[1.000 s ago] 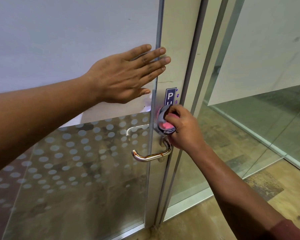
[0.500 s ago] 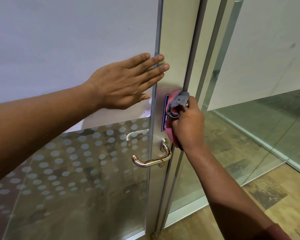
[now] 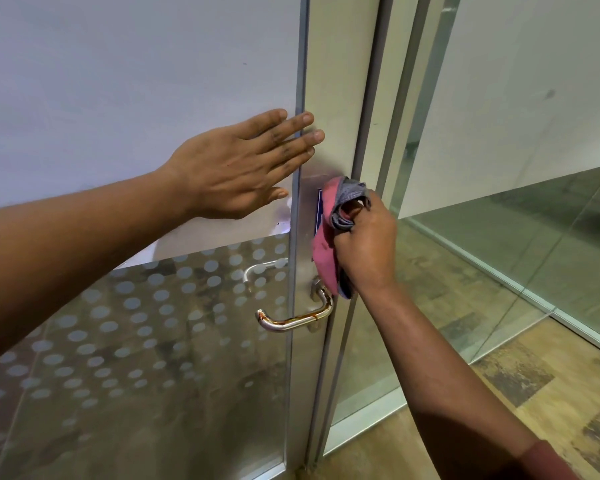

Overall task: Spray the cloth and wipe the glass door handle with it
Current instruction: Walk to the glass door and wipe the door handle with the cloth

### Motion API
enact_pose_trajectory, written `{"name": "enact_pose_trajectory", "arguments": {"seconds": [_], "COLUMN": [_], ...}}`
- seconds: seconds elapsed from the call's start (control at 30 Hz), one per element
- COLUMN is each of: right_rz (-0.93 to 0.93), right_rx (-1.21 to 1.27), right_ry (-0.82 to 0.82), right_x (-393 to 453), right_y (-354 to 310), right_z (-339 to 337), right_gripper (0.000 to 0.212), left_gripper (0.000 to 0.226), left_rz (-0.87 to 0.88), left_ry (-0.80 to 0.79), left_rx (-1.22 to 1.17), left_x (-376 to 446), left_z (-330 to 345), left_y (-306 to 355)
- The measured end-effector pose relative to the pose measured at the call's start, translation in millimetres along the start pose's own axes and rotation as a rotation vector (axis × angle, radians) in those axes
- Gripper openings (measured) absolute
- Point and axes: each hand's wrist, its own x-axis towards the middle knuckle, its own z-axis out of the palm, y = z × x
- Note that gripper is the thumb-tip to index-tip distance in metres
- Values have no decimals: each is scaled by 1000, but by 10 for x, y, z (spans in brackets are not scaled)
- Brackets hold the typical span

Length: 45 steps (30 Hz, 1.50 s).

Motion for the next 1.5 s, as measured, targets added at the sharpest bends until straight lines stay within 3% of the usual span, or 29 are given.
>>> {"name": "enact_pose_trajectory", "arguments": {"seconds": [0.13, 0.33, 0.53, 0.63, 0.77, 0.97, 1.1, 1.23, 1.5], "right_rz": [66, -29, 96, 82, 199, 343, 250, 66, 159], "right_rx": [229, 15, -83, -90, -18, 72, 121, 58, 13], "right_ry": [24, -175, -30, 4, 68, -36, 71, 23, -136], "right_x": [-48, -221, -133, -183, -349, -403, -299, -337, -451], "right_y": [-108, 23, 76, 79, 31, 118, 53, -62, 76], "right_z": [77, 51, 34, 173, 339, 276, 167, 275, 221], "right_gripper": [46, 36, 35, 33, 30, 19, 25, 33, 26], "left_gripper": [72, 71, 71, 71, 70, 72, 72, 71, 72], "left_rz": [5, 8, 7, 10, 12, 6, 1, 13, 8], "left_ry": [-13, -17, -37, -28, -14, -12, -7, -10, -17], "left_rx": [9, 29, 21, 32, 40, 27, 26, 23, 7], "left_x": [-1, -2, -1, -7, -4, -8, -12, -14, -11], "left_z": [18, 21, 5, 29, 41, 14, -2, 7, -1], "left_y": [6, 2, 3, 6, 12, 1, -2, 8, 6]}}
